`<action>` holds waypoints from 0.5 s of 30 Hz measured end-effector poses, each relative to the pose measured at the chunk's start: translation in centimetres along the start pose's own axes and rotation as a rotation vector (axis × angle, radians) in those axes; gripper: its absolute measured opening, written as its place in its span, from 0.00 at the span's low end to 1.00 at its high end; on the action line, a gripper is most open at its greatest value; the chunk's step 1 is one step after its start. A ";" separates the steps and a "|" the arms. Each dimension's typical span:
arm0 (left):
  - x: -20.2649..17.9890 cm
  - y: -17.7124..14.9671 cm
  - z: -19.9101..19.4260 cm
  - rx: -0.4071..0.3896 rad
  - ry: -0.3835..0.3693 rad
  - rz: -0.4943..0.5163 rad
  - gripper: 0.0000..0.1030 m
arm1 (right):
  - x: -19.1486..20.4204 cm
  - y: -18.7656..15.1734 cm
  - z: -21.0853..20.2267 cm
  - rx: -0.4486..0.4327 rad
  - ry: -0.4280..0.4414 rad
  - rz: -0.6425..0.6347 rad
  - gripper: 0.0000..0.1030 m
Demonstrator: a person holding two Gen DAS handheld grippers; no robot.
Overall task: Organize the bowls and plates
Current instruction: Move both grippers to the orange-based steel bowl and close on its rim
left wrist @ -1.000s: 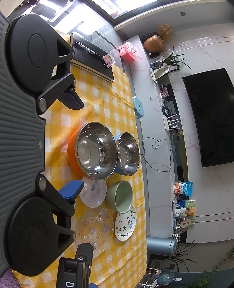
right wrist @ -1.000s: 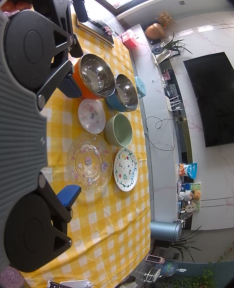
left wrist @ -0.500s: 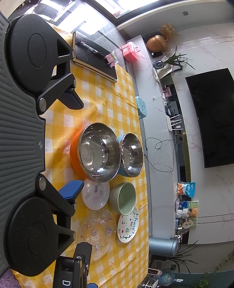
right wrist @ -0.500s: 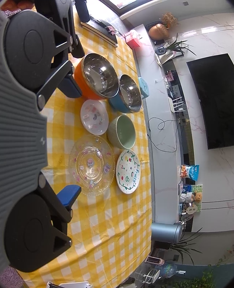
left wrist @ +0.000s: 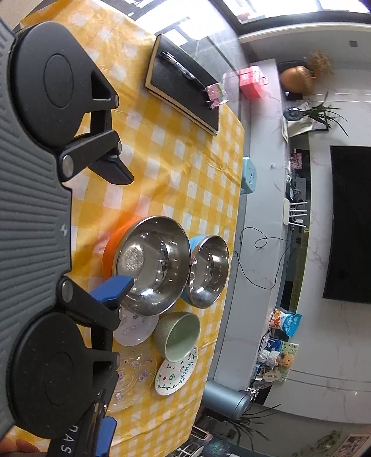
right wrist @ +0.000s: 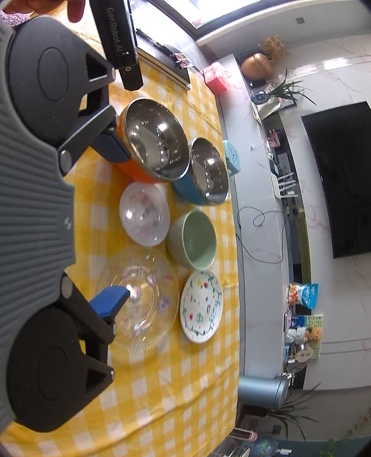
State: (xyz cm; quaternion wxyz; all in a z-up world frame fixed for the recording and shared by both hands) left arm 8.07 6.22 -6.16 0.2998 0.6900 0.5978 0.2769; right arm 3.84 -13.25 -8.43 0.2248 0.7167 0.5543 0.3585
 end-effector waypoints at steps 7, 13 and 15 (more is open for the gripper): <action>1.6 1.5 1.4 -0.016 -0.024 -0.041 0.78 | 3.1 0.9 2.8 0.004 0.037 -0.028 0.79; 2.1 3.0 3.3 -0.019 -0.009 -0.033 0.78 | 4.8 2.0 5.3 0.018 0.050 -0.027 0.73; 2.3 3.1 4.2 -0.001 -0.025 -0.049 0.77 | 5.2 2.3 6.1 0.032 0.044 -0.023 0.72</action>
Point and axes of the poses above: each gripper's, at about its wrist camera, not at the fingertips, and z roughly the way its jaws point, x to its left, y to its top, the point moved 6 cm from there along z, roughly the way its jaws point, and after that the axes turned 8 degrees about z, right-handed, at the moved point
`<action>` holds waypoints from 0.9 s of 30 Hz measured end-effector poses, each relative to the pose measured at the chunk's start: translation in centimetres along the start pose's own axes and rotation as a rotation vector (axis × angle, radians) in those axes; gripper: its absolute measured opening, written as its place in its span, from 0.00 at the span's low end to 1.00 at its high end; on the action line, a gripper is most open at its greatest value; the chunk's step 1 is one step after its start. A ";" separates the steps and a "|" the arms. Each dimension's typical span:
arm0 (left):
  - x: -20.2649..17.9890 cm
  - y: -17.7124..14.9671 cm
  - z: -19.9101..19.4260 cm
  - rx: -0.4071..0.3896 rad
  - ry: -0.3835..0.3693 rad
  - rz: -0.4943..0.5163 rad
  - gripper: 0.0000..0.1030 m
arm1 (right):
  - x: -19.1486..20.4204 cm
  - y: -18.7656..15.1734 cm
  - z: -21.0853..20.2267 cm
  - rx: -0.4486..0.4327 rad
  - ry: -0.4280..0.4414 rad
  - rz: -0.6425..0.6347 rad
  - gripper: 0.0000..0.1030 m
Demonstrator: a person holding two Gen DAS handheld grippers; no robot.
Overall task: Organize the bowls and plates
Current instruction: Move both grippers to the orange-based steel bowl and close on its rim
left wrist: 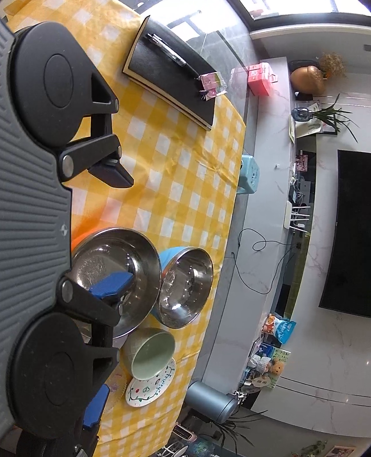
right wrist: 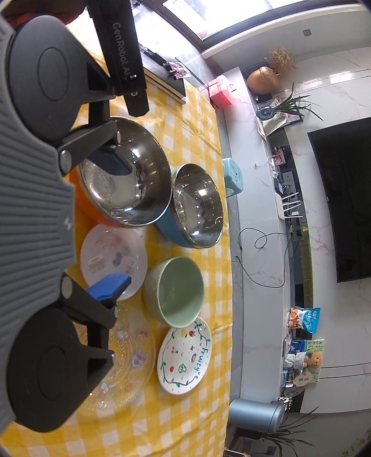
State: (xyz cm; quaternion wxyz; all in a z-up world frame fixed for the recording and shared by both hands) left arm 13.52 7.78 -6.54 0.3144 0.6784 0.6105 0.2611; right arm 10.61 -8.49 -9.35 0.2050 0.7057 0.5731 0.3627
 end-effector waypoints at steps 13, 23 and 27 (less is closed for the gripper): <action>0.9 -0.8 4.6 0.131 -0.032 -0.108 0.59 | -0.1 -0.3 4.2 0.109 -0.022 0.098 0.49; -0.2 -1.5 6.2 0.192 -0.051 -0.095 0.14 | -0.3 -1.3 5.5 0.147 -0.002 0.141 0.19; -0.2 -1.5 6.1 0.194 -0.035 -0.085 0.09 | -0.3 -1.3 5.6 0.150 -0.001 0.150 0.16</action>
Point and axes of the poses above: each gripper's, at about its wrist camera, not at the fingertips, and z roughly the way its jaws point, x to its left, y to its top, the point moved 6 cm from there along z, roughly the way its jaws point, and after that the axes turned 8 degrees about z, right-handed, at the moved point
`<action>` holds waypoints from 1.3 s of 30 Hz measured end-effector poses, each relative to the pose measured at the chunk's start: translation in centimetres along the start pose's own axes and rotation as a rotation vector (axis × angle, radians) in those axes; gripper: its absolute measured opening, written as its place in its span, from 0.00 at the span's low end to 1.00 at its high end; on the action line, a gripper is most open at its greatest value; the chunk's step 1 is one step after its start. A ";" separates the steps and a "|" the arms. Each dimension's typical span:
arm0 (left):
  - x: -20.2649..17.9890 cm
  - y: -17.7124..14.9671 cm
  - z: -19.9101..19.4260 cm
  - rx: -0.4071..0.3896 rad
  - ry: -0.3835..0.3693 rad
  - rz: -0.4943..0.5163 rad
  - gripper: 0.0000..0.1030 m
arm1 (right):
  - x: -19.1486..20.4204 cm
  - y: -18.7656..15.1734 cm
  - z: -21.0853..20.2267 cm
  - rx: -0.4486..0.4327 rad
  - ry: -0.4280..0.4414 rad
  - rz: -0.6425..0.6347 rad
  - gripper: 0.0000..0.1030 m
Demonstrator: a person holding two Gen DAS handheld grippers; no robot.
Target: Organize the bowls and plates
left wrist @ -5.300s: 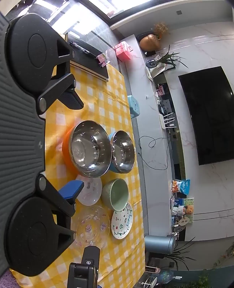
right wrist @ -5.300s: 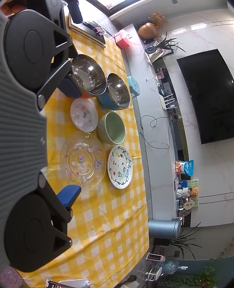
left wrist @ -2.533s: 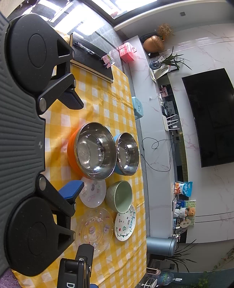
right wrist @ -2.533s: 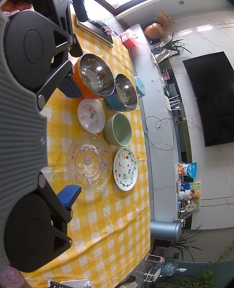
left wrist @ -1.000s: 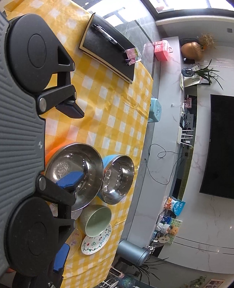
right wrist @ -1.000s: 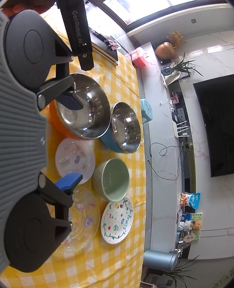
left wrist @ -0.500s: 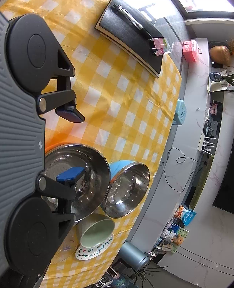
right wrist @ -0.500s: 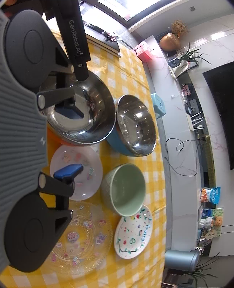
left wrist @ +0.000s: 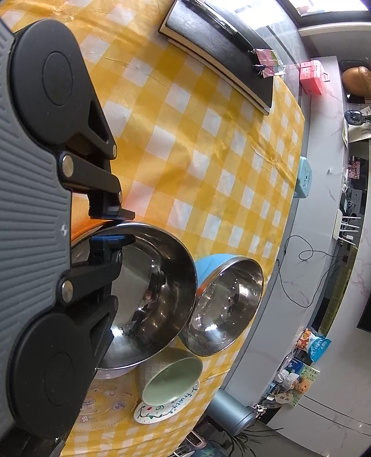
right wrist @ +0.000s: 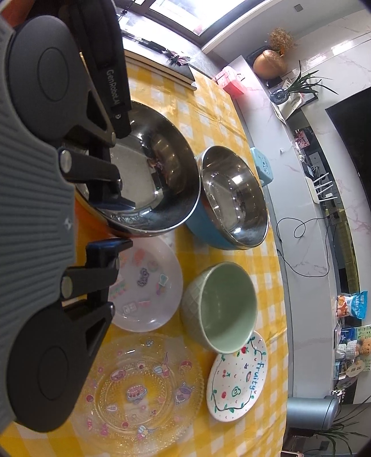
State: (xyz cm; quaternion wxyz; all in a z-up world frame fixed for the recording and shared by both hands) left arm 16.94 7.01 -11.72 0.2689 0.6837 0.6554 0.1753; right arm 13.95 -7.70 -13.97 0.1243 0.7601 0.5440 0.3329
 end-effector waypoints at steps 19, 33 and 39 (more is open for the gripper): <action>2.2 -2.8 -7.6 -0.062 0.021 -0.068 0.08 | 1.5 -2.4 -5.9 0.017 0.083 0.006 0.11; 5.6 -5.4 -11.3 -0.094 0.063 -0.127 0.08 | 4.1 -6.1 -8.2 0.091 0.151 -0.001 0.11; 7.1 -6.1 -11.2 -0.082 0.071 -0.151 0.08 | 5.0 -7.2 -7.8 0.133 0.160 -0.009 0.11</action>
Point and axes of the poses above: each gripper's, at about its wrist camera, not at the fingertips, and z roughly the way its jaws point, x to its left, y to its top, the point moved 6 cm from there along z, roughly the way its jaws point, and after that the axes turned 8 degrees about z, right-handed, at the moved point
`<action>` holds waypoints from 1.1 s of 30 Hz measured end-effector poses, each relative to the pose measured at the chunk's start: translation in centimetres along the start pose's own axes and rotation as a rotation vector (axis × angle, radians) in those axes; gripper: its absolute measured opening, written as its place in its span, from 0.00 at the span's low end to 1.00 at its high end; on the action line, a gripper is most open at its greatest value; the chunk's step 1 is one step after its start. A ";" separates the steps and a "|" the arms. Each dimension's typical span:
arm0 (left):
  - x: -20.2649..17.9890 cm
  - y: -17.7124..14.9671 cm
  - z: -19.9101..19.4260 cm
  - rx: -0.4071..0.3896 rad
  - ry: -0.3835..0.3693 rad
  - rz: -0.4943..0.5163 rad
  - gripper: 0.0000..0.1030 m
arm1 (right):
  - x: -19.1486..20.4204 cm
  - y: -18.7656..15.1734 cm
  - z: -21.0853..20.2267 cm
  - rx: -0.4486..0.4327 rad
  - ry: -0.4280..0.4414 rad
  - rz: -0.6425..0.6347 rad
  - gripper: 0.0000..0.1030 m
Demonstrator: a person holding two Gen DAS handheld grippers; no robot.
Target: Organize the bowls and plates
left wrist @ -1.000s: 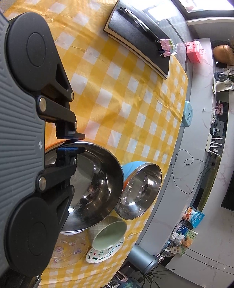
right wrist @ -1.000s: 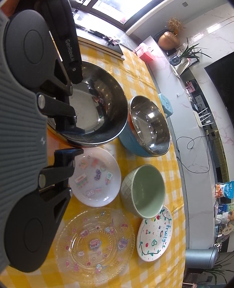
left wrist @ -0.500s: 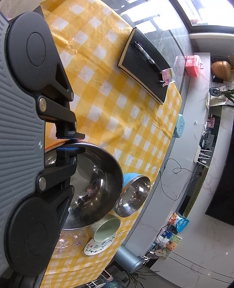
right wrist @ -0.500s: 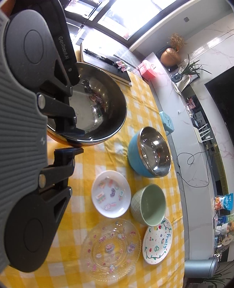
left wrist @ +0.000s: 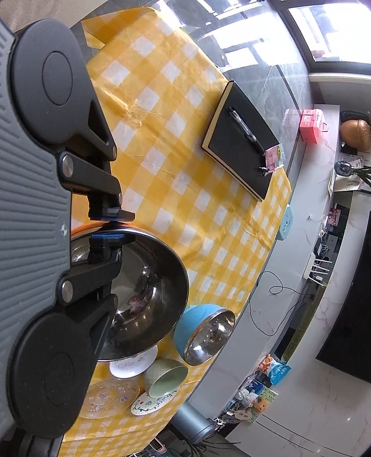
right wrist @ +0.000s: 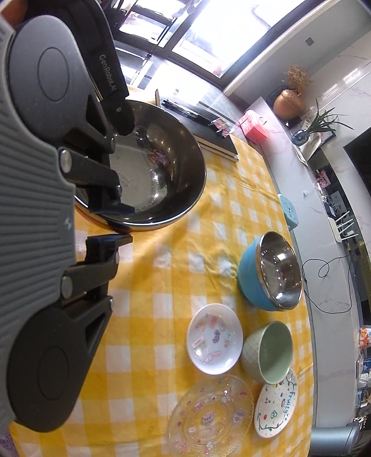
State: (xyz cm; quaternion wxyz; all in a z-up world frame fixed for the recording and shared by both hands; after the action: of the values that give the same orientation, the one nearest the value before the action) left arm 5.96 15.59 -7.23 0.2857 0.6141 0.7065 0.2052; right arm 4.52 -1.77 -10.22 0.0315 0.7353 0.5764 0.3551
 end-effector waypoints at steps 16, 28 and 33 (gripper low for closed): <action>0.0 -2.6 2.7 0.127 -0.047 -0.037 0.09 | -1.8 -0.5 1.6 0.079 -0.080 0.036 0.11; -0.8 -3.0 3.3 0.133 -0.054 -0.031 0.16 | -2.8 -0.4 2.0 0.063 -0.090 0.050 0.13; -0.9 -2.7 2.7 0.116 -0.053 -0.029 0.36 | -2.4 -0.2 1.3 0.028 -0.082 0.027 0.26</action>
State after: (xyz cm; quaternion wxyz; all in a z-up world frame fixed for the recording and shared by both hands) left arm 5.80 14.05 -10.89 0.2714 0.6245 0.7182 0.1434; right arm 4.87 -3.34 -12.40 0.0401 0.7574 0.5694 0.3170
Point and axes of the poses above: each gripper's, at about its wrist camera, not at the fingertips, and z roughly the way its jaws point, x to its left, y to its top, the point moved 6 cm from there along z, roughly the way its jaws point, and after that the axes turned 8 degrees about z, right-handed, at the moved point
